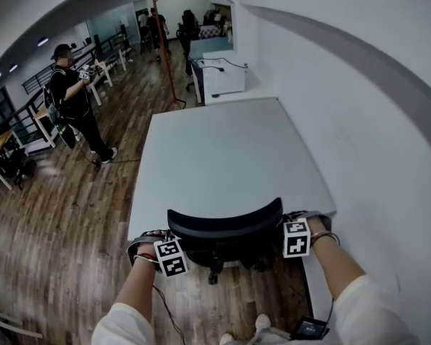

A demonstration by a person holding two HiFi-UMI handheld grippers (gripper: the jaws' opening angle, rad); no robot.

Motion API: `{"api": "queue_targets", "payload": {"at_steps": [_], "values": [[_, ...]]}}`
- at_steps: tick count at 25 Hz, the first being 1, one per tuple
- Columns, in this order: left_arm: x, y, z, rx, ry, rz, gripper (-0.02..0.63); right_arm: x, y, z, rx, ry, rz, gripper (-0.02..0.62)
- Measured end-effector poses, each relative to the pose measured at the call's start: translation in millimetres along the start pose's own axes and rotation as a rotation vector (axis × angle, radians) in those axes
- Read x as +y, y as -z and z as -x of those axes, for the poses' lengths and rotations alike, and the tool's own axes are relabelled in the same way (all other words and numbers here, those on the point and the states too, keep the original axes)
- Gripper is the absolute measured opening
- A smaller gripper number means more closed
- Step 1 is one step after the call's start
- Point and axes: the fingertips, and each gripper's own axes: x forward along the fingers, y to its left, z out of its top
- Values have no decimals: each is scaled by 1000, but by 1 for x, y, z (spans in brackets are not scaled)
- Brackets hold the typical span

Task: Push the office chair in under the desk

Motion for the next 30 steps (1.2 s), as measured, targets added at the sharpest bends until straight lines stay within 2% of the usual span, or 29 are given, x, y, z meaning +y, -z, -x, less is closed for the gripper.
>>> {"api": "queue_targets", "payload": {"at_steps": [2,4,6,10,13,16,20,23,27,30], "values": [[-1,0,-2,-4,0,36,199,3,1,-4,1,-23,-37,228],[-1,-1,-3,-12,-14,84,298,2,-1,1,1,-18,-43,265],[1,-3,-1,-27,-48,105,333,0,-1,8,-3,6,-36,282],[11,-6,19,-94,-153,165,341,-6,-1,32,-55,74,-56,290],[8,-10,35,-162,-198,213,340,-5,-2,47,-113,115,-100,290],[3,-15,48,-250,-208,327,339,0,-4,55,-183,160,-182,290],[11,-25,70,-422,-232,567,339,-4,-11,77,-347,257,-364,290],[11,-27,90,-535,-248,700,339,-4,-14,99,-510,325,-574,290],[-2,-21,103,-635,-286,878,339,2,-19,123,-724,384,-817,288],[-20,-25,112,-705,-280,998,338,13,-25,136,-847,399,-941,288]]}}
